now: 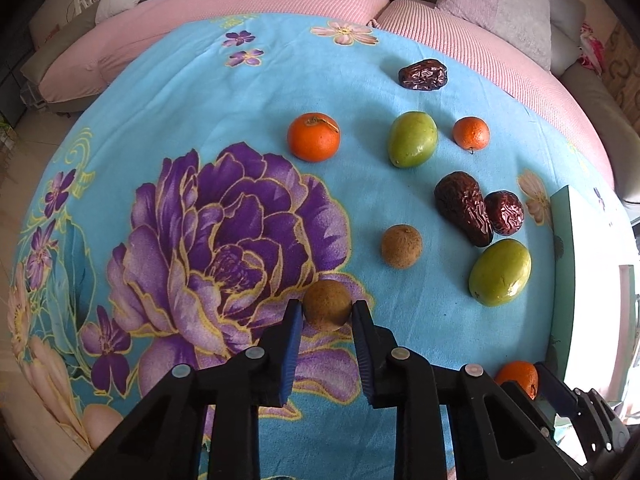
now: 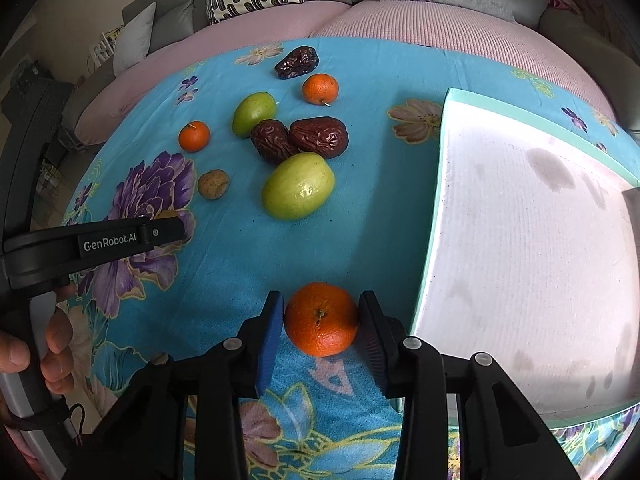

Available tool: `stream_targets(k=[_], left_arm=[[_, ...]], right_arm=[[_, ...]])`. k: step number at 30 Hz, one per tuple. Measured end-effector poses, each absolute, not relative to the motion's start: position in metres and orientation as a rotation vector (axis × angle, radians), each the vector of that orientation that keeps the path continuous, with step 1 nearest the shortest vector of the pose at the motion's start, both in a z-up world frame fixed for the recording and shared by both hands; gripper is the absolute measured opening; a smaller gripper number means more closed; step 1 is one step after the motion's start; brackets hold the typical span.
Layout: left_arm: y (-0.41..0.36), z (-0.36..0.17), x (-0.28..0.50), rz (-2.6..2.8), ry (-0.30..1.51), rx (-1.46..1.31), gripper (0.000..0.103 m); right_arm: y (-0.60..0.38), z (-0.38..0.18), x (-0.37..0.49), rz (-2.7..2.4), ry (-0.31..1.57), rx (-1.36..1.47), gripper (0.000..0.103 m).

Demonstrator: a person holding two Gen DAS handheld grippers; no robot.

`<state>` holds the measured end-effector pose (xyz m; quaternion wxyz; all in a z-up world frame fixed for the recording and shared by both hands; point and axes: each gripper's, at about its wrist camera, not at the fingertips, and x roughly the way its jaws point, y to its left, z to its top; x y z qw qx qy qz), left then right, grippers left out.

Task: Organize fruits
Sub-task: 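Grasp a tangerine with the right tool while the left tool grasps a small brown fruit, then lower both held fruits into the white tray and open both tools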

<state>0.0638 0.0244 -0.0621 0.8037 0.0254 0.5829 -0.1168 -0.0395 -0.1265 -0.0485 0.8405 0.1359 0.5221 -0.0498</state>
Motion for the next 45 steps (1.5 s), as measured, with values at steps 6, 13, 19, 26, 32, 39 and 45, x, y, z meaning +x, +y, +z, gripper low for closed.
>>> stream_targets(k=[6,13,19,26,32,39,45], left_arm=[[0.04,-0.047,0.068,-0.256,1.222,-0.009,0.027],[0.054,-0.022,0.069,-0.279,1.165,-0.066,0.027],[0.053,-0.004,0.063,-0.336,1.113,-0.09,0.027],[0.005,-0.002,0.045,-0.453,1.08,0.007,0.027],[-0.04,0.002,0.018,-0.578,1.048,0.104,0.027],[-0.089,0.005,-0.015,-0.717,0.979,0.209,0.027],[-0.127,0.002,-0.022,-0.784,0.933,0.255,0.027]], right_arm=[[-0.128,-0.039,-0.043,-0.105,1.056,0.291,0.039],[-0.139,-0.017,-0.05,-0.134,0.955,0.32,0.039],[-0.157,-0.01,-0.056,-0.188,0.923,0.345,0.039],[-0.207,-0.008,-0.074,-0.363,0.905,0.41,0.039],[-0.254,-0.005,-0.098,-0.522,0.879,0.478,0.039],[-0.3,-0.002,-0.129,-0.667,0.831,0.551,0.039],[-0.32,-0.005,-0.135,-0.719,0.804,0.559,0.039]])
